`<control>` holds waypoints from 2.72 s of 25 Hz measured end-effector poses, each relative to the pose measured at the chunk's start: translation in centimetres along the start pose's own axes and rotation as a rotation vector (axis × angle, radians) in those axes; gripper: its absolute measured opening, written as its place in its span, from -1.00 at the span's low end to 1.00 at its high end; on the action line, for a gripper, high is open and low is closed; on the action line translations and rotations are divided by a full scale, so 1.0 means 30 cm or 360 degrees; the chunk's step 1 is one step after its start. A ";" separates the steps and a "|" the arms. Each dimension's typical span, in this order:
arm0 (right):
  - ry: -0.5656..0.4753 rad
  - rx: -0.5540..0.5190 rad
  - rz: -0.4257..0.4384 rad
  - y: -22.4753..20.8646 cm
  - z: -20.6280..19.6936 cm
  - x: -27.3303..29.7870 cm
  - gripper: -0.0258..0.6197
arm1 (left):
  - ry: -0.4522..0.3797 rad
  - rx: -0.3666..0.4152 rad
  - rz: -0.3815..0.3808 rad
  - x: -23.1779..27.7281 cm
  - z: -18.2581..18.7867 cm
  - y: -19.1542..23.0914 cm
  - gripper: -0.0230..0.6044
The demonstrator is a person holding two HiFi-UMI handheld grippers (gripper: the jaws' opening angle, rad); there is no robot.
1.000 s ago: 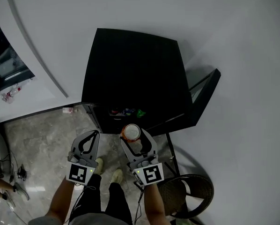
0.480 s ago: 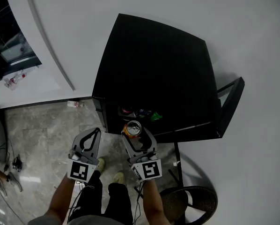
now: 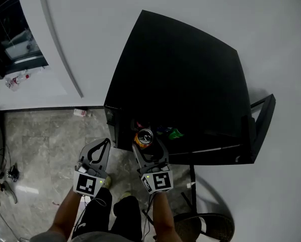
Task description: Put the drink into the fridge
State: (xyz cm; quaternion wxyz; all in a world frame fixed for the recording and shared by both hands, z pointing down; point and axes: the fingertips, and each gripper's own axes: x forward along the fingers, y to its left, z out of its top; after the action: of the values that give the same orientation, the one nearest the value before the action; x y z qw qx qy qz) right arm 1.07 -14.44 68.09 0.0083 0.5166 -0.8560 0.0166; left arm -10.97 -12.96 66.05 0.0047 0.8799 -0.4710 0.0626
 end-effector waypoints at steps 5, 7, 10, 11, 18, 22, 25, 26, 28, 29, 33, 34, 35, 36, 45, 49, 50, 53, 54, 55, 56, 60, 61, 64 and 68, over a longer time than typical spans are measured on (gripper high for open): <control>0.0009 -0.0006 0.0005 -0.021 -0.047 0.040 0.03 | 0.0011 0.0008 0.0018 0.024 -0.029 0.019 -0.91; 0.0011 -0.0005 0.0002 -0.031 -0.066 0.049 0.03 | 0.0003 0.0007 0.0027 0.029 -0.034 0.027 -0.91; 0.0002 0.0000 -0.0003 -0.041 -0.083 0.066 0.03 | 0.0007 0.0001 0.0045 0.032 -0.049 0.042 -0.91; 0.0000 0.0001 -0.0004 -0.041 -0.090 0.071 0.03 | 0.0009 0.0001 0.0049 0.032 -0.055 0.047 -0.91; -0.0054 0.0007 -0.0001 -0.043 -0.110 0.107 0.03 | 0.0008 0.0015 0.0065 0.032 -0.085 0.067 -0.91; -0.0103 0.0014 -0.0014 -0.057 -0.100 0.124 0.02 | 0.0030 0.0022 0.0079 0.026 -0.103 0.079 -0.91; -0.0118 0.0037 -0.0024 -0.066 -0.098 0.137 0.01 | 0.0031 0.0033 0.0083 0.024 -0.110 0.089 -0.91; -0.0120 0.0037 -0.0027 -0.068 -0.098 0.141 0.00 | 0.0032 0.0035 0.0085 0.024 -0.112 0.090 -0.91; -0.0129 0.0031 -0.0037 -0.072 -0.096 0.148 0.00 | 0.0040 0.0024 0.0090 0.020 -0.117 0.092 -0.91; -0.0136 0.0035 -0.0044 -0.075 -0.095 0.150 0.00 | 0.0045 0.0017 0.0094 0.018 -0.119 0.093 -0.91; -0.0172 0.0054 -0.0076 -0.085 -0.100 0.158 0.00 | 0.0051 0.0031 0.0099 0.015 -0.126 0.102 -0.91; -0.0184 0.0060 -0.0081 -0.087 -0.101 0.160 0.00 | 0.0049 0.0035 0.0100 0.015 -0.127 0.106 -0.91; -0.0196 0.0066 -0.0084 -0.089 -0.102 0.164 0.00 | 0.0045 0.0043 0.0101 0.015 -0.127 0.110 -0.91; -0.0206 0.0069 -0.0086 -0.089 -0.102 0.168 0.00 | 0.0041 0.0049 0.0103 0.015 -0.128 0.115 -0.91; -0.0286 0.0034 -0.0060 -0.078 -0.097 0.215 0.00 | 0.0047 0.0064 0.0125 0.009 -0.160 0.138 -0.91; -0.0287 0.0037 -0.0065 -0.080 -0.100 0.216 0.00 | 0.0045 0.0067 0.0136 0.004 -0.169 0.141 -0.91; -0.0280 0.0037 -0.0068 -0.080 -0.101 0.215 0.00 | 0.0047 0.0063 0.0139 0.001 -0.171 0.141 -0.91; -0.0258 0.0045 -0.0084 -0.082 -0.104 0.205 0.00 | 0.0052 0.0056 0.0136 -0.003 -0.172 0.135 -0.91; -0.0250 0.0049 -0.0092 -0.083 -0.106 0.200 0.00 | 0.0051 0.0059 0.0129 -0.004 -0.170 0.131 -0.91; -0.0241 0.0051 -0.0098 -0.083 -0.108 0.197 0.00 | 0.0049 0.0062 0.0120 -0.005 -0.166 0.127 -0.91; -0.0233 0.0051 -0.0103 -0.082 -0.110 0.194 0.00 | 0.0046 0.0064 0.0112 -0.006 -0.163 0.122 -0.91; -0.0201 0.0000 -0.0133 -0.074 -0.117 0.187 0.00 | 0.0041 0.0046 0.0102 -0.012 -0.152 0.109 -0.91; -0.0190 -0.0009 -0.0141 -0.071 -0.120 0.186 0.00 | 0.0038 0.0045 0.0101 -0.013 -0.150 0.108 -0.91; -0.0154 -0.0004 -0.0155 -0.065 -0.136 0.181 0.00 | 0.0033 0.0048 0.0094 -0.020 -0.140 0.109 -0.91; -0.0138 0.0001 -0.0191 -0.063 -0.138 0.178 0.00 | 0.0022 0.0037 0.0091 -0.035 -0.128 0.110 -0.91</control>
State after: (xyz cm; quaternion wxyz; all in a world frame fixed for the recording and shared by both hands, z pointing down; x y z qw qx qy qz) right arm 0.23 -19.90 72.44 -0.0278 0.5673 -0.8230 -0.0061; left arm -14.68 -13.68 69.57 -0.0040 0.8655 -0.4953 0.0741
